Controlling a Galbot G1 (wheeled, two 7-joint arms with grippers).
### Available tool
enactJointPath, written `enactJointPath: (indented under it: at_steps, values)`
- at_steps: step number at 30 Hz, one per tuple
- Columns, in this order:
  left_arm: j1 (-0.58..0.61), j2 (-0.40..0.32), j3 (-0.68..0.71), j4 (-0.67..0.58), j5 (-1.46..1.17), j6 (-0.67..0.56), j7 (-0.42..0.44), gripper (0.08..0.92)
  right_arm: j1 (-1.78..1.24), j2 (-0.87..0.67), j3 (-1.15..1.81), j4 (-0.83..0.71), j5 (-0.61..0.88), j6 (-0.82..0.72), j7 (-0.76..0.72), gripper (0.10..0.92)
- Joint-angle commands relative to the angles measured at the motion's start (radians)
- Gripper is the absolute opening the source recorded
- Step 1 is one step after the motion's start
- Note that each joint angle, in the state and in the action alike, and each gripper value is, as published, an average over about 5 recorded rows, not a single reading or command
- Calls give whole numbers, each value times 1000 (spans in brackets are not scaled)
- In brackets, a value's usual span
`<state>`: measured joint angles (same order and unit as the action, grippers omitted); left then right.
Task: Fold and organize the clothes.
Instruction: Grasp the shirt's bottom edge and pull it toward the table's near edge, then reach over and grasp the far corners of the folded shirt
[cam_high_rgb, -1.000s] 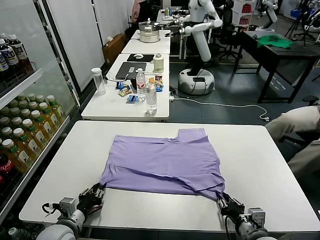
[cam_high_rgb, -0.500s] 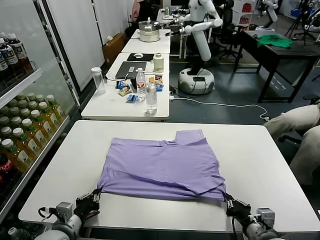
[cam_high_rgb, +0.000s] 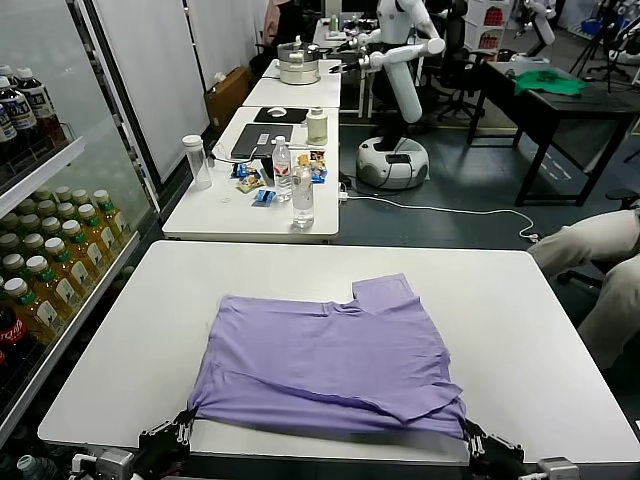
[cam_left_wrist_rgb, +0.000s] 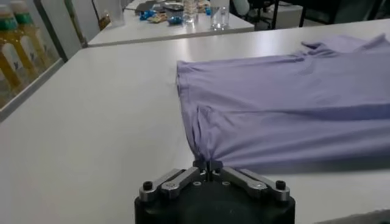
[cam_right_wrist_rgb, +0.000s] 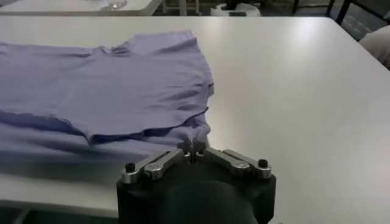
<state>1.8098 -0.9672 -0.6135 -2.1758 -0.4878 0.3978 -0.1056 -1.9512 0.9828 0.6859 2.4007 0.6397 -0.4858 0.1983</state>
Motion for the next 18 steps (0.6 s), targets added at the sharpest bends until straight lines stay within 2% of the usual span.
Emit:
enactJointPath:
  at_steps: [1,6,10,13,18]
  values:
    - [25,8,-66,-20,-43,-28,10,189,-39,6,3,40,-50,-3,-4,314]
    - [-5,21,-165,-100,-128,-27,19,336,59,-36,91,65,25,-9,5,461]
    - [-121,37,-179,-85,-162,-23,30,448,334,-51,25,-11,68,-42,38,573]
    - [-267,54,-126,-3,-163,-10,45,534,617,-36,-126,-141,69,-78,72,660]
    - [-546,77,5,200,-158,23,99,682,982,21,-368,-396,64,-92,95,788]
